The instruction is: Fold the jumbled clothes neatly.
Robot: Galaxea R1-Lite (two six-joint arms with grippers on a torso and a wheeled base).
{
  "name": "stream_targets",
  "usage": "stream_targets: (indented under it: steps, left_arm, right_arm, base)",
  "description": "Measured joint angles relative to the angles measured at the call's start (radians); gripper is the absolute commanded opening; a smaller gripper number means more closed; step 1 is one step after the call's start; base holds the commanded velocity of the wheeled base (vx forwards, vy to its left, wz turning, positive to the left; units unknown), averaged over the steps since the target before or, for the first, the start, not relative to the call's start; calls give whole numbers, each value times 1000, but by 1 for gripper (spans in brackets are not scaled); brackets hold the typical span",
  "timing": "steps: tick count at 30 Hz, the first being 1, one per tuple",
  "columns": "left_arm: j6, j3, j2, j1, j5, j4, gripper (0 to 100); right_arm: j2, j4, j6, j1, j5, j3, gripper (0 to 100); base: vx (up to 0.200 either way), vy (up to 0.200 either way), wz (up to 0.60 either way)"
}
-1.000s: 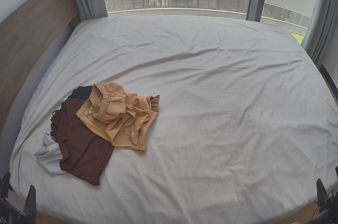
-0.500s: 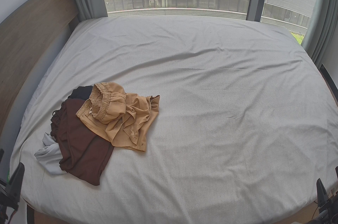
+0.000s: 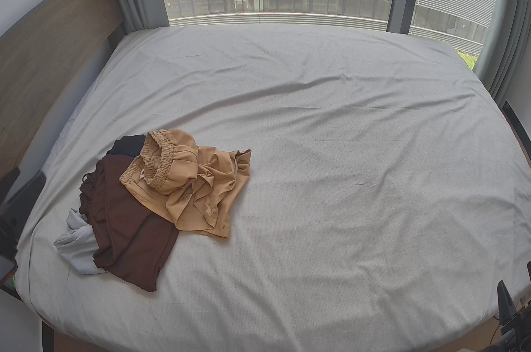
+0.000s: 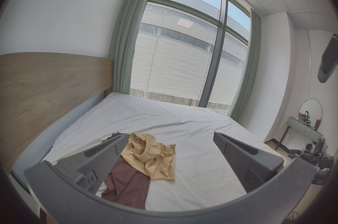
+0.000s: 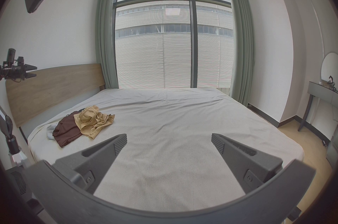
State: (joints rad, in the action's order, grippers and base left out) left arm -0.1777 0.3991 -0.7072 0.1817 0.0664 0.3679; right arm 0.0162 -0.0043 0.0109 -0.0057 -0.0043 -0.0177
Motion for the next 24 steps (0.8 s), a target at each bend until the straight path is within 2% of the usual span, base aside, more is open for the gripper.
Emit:
stream_targets:
  steps: [5,11,19,24]
  left_arm:
    - [-3,8,-140,16,3,147,100]
    - [-20,34,-300,48,7,227,100]
    - [-87,107,-449,60,13,254,100]
    - [-93,127,-512,57,15,250,100]
  right_arm:
    - [0,0,0,1,0,0,100]
    - [0,0,0,3,0,0,100]
    - [0,0,0,3,0,0,100]
    - [0,0,0,3,0,0,100]
  base:
    - [0,0,0]
    - [0,0,0]
    - [0,0,0]
    - [0,0,0]
